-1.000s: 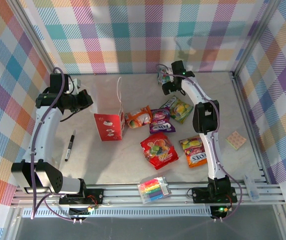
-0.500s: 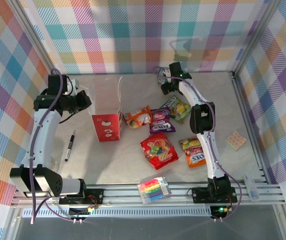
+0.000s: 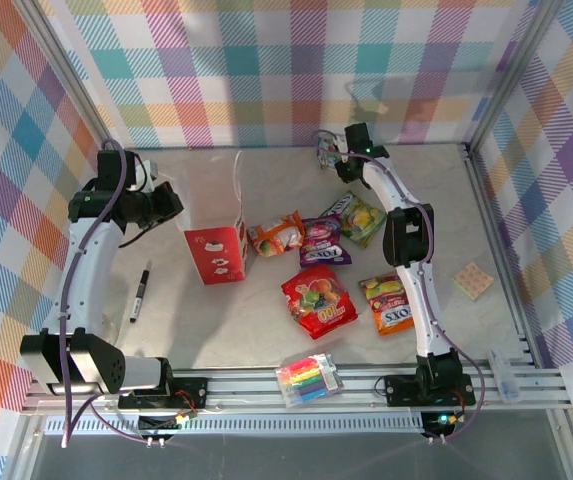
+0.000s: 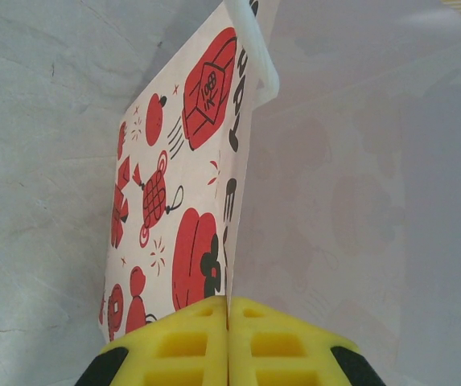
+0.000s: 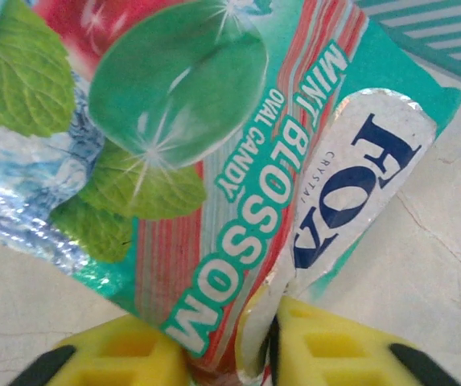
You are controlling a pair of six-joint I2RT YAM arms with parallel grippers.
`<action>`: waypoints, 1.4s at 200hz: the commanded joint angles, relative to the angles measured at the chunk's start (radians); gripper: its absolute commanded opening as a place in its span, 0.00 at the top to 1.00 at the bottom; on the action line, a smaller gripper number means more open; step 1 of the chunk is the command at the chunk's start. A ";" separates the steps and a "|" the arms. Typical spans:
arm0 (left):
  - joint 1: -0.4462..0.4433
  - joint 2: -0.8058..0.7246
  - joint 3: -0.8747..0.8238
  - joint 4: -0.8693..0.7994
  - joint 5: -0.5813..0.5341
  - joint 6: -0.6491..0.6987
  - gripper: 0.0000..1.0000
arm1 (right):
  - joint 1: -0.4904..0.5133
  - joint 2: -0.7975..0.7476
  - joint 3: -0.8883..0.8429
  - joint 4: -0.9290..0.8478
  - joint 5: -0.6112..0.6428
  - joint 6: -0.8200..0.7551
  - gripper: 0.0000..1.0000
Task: Place the snacks into the paper bag
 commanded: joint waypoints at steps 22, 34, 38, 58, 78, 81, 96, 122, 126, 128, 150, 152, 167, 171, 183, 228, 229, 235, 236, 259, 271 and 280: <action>0.012 -0.009 -0.020 0.019 0.015 -0.011 1.00 | -0.006 -0.042 -0.040 -0.027 -0.030 0.013 0.89; 0.012 -0.004 -0.022 0.025 0.020 -0.011 0.99 | -0.006 -0.069 -0.067 -0.028 -0.034 0.022 0.95; 0.012 -0.003 -0.021 0.025 0.021 -0.010 0.99 | -0.006 -0.080 -0.080 -0.027 -0.034 0.025 0.99; 0.012 -0.001 -0.022 0.034 0.027 -0.011 1.00 | -0.006 -0.143 -0.150 -0.006 -0.031 0.047 1.00; 0.012 -0.004 -0.018 0.037 0.032 -0.008 1.00 | -0.005 -0.211 -0.222 0.002 -0.047 0.066 1.00; 0.013 -0.005 -0.018 0.037 0.033 -0.008 1.00 | -0.006 -0.224 -0.232 0.001 -0.050 0.069 1.00; 0.013 -0.010 -0.018 0.037 0.037 -0.008 1.00 | -0.005 -0.281 -0.291 0.006 -0.053 0.083 1.00; 0.013 -0.020 -0.021 0.040 0.045 -0.008 1.00 | -0.005 -0.401 -0.414 0.044 -0.069 0.104 1.00; 0.012 -0.023 -0.024 0.041 0.047 -0.009 1.00 | -0.005 -0.420 -0.428 0.050 -0.072 0.108 1.00; 0.012 -0.024 -0.024 0.042 0.049 -0.009 1.00 | -0.005 -0.428 -0.436 0.051 -0.073 0.110 1.00; 0.012 -0.029 -0.027 0.042 0.057 -0.014 1.00 | -0.003 -0.528 -0.532 0.071 -0.077 0.128 1.00; 0.012 -0.029 -0.027 0.042 0.059 -0.015 1.00 | -0.001 -0.539 -0.540 0.072 -0.077 0.129 1.00; 0.012 -0.029 -0.026 0.040 0.064 -0.018 1.00 | 0.006 -0.613 -0.612 0.092 -0.076 0.127 1.00; 0.013 -0.030 -0.028 0.040 0.065 -0.018 1.00 | 0.007 -0.633 -0.634 0.099 -0.075 0.127 1.00; 0.012 -0.032 -0.032 0.039 0.064 -0.018 1.00 | 0.013 -0.701 -0.702 0.122 -0.070 0.128 1.00; 0.012 -0.028 -0.032 0.038 0.082 -0.018 1.00 | 0.027 -0.945 -0.910 0.177 -0.088 0.150 1.00; 0.012 -0.027 -0.032 0.038 0.083 -0.018 1.00 | 0.028 -0.951 -0.914 0.178 -0.089 0.150 1.00; 0.012 -0.028 -0.033 0.036 0.083 -0.021 1.00 | 0.032 -0.983 -0.937 0.181 -0.099 0.150 1.00; 0.012 -0.028 -0.033 0.036 0.083 -0.020 1.00 | 0.033 -0.988 -0.941 0.182 -0.100 0.150 1.00; 0.012 -0.040 -0.038 0.037 0.082 -0.023 1.00 | 0.056 -1.108 -1.016 0.200 -0.101 0.182 1.00; 0.012 -0.046 -0.035 0.034 0.083 -0.023 1.00 | 0.071 -1.163 -1.049 0.208 -0.097 0.199 1.00; 0.011 -0.050 -0.030 0.029 0.086 -0.021 1.00 | 0.080 -1.202 -1.069 0.213 -0.099 0.212 1.00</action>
